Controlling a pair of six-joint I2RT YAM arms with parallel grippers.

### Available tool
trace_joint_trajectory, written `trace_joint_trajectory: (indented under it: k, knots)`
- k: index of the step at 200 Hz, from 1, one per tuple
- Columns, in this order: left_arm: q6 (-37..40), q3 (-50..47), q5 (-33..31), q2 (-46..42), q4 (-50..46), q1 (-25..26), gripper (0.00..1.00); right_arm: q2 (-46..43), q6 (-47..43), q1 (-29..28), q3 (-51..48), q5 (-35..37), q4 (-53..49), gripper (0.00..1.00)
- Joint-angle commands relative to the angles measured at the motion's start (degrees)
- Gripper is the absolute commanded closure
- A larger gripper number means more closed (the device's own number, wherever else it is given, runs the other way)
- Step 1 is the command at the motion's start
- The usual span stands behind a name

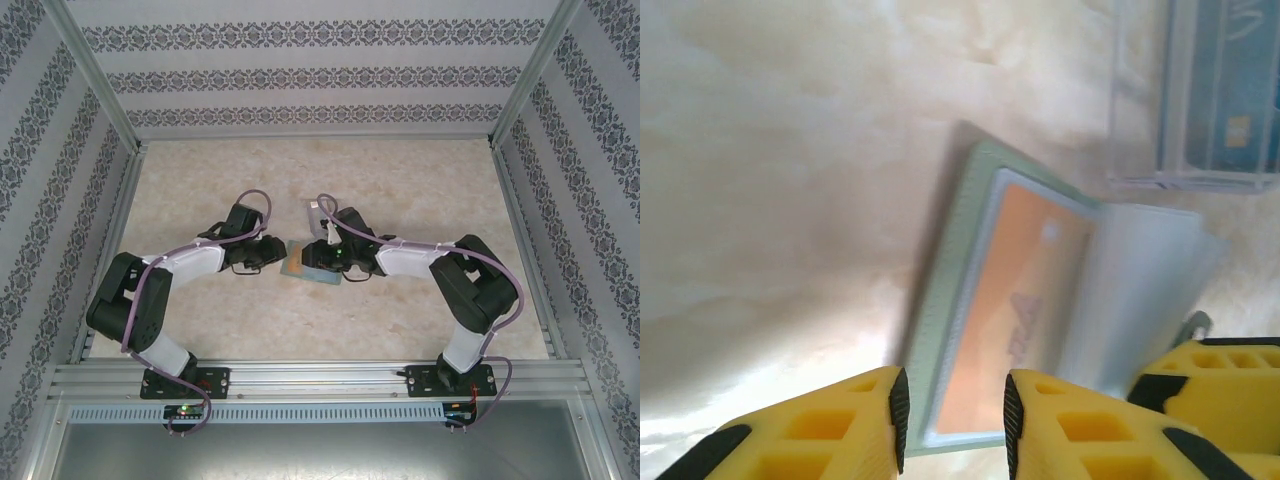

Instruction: Put the credit cards into the card holder

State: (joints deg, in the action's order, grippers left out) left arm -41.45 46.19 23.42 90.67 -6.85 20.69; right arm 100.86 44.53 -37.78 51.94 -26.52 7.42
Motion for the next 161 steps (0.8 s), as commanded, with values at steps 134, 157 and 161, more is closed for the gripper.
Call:
trace_joint_trajectory:
  k: [134, 157, 161]
  knots:
    - [-0.6, -1.4, -1.0, -6.0, 0.0, -3.2, 0.61, 11.9, -2.6, -1.5, 12.0, -4.8, 6.7, 0.56]
    - [-1.7, -2.5, -2.4, -8.1, -0.5, -4.0, 0.61, 14.4, -1.9, -1.8, 15.7, -6.3, 7.3, 0.57]
    - [-1.8, -2.7, -2.7, -8.4, -0.7, -4.3, 0.61, 14.8, -1.7, -1.9, 16.4, -6.7, 7.3, 0.57]
